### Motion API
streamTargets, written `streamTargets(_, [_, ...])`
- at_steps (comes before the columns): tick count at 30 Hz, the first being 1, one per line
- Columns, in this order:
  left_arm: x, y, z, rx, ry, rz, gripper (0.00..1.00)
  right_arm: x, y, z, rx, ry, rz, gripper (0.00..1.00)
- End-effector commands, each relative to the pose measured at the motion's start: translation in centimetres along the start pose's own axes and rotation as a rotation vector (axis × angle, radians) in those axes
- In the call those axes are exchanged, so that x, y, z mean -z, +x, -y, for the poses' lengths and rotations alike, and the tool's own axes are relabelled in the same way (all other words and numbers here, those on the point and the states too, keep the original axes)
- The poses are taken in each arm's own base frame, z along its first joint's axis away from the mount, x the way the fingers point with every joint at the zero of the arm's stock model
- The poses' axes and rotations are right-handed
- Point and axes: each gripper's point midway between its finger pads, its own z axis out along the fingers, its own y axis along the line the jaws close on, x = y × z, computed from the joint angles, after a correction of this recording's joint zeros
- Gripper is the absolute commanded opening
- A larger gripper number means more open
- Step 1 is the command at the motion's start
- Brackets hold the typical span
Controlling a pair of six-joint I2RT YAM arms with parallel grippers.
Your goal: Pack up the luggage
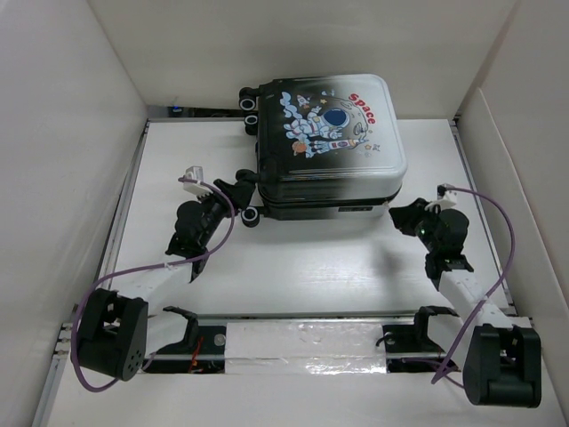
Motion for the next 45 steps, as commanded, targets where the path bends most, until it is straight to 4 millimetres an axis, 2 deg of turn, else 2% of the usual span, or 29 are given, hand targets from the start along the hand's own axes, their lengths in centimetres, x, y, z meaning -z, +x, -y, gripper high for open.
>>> streamTargets(1, [-0.1, -5.5, 3.0, -0.048, 0.090, 0.197, 0.00, 0.2, -1.5, 2.2, 0.025, 0.081, 0.080, 0.46])
streamTargets(4, [-0.3, -5.0, 2.9, -0.057, 0.081, 0.176, 0.00, 0.3, -2.1, 2.0, 0.035, 0.087, 0.089, 0.71])
streamTargets(7, [-0.4, -4.8, 2.9, -0.055, 0.084, 0.168, 0.05, -0.4, -2.3, 1.5, 0.054, 0.044, 0.092, 0.73])
streamTargets(8, [-0.4, -4.7, 2.9, -0.056, 0.085, 0.165, 0.06, -0.9, -1.5, 1.8, 0.044, 0.042, 0.056, 0.73])
streamTargets(10, [-0.4, -4.6, 3.1, -0.053, 0.092, 0.158, 0.08, -1.6, -1.6, 0.8, 0.073, -0.017, 0.045, 0.71])
streamTargets(12, [-0.4, -4.4, 3.2, -0.055, 0.103, 0.150, 0.17, -2.1, -0.9, 0.5, 0.072, -0.040, 0.019, 0.66])
streamTargets(13, [-0.4, -4.3, 3.4, -0.056, 0.114, 0.141, 0.20, -2.3, -1.4, 0.3, 0.086, -0.057, 0.034, 0.64])
streamTargets(15, [-0.4, -4.1, 3.5, -0.055, 0.125, 0.134, 0.24, -2.7, -0.8, -0.3, 0.098, -0.087, 0.009, 0.63])
streamTargets(19, [-0.5, -3.6, 3.7, -0.055, 0.141, 0.111, 0.26, -3.0, -0.8, -1.9, 0.127, -0.148, 0.015, 0.57])
streamTargets(24, [-0.8, -3.2, 3.8, -0.053, 0.154, 0.094, 0.26, -3.3, -1.7, -1.4, 0.174, -0.083, 0.049, 0.58])
streamTargets(27, [-0.9, -3.1, 3.9, -0.051, 0.162, 0.084, 0.27, -4.1, -1.7, -2.0, 0.177, -0.112, 0.032, 0.58])
streamTargets(31, [-1.1, -2.6, 4.2, -0.055, 0.180, 0.059, 0.40, -5.3, -1.7, -2.1, 0.176, -0.133, 0.023, 0.58])
streamTargets(32, [-1.2, -2.6, 4.2, -0.055, 0.181, 0.055, 0.49, -5.4, -1.7, -2.2, 0.176, -0.140, 0.022, 0.58])
streamTargets(35, [-1.6, -2.4, 4.4, -0.058, 0.190, 0.034, 0.67, -6.0, -1.7, -2.8, 0.174, -0.183, 0.020, 0.53])
streamTargets(36, [-1.7, -2.2, 4.3, -0.056, 0.190, 0.027, 0.70, -6.1, -1.5, -3.2, 0.172, -0.199, 0.015, 0.52])
streamTargets(37, [-1.7, -2.0, 4.4, -0.056, 0.195, 0.018, 0.72, -6.2, -1.5, -3.3, 0.172, -0.208, 0.023, 0.51])
streamTargets(41, [-2.2, -2.1, 4.8, -0.053, 0.213, 0.009, 0.74, -6.3, -1.3, -3.2, 0.161, -0.209, 0.033, 0.37])
streamTargets(45, [-2.7, -2.2, 5.1, -0.046, 0.225, 0.007, 0.75, -6.7, -0.4, -3.3, 0.158, -0.212, 0.014, 0.39])
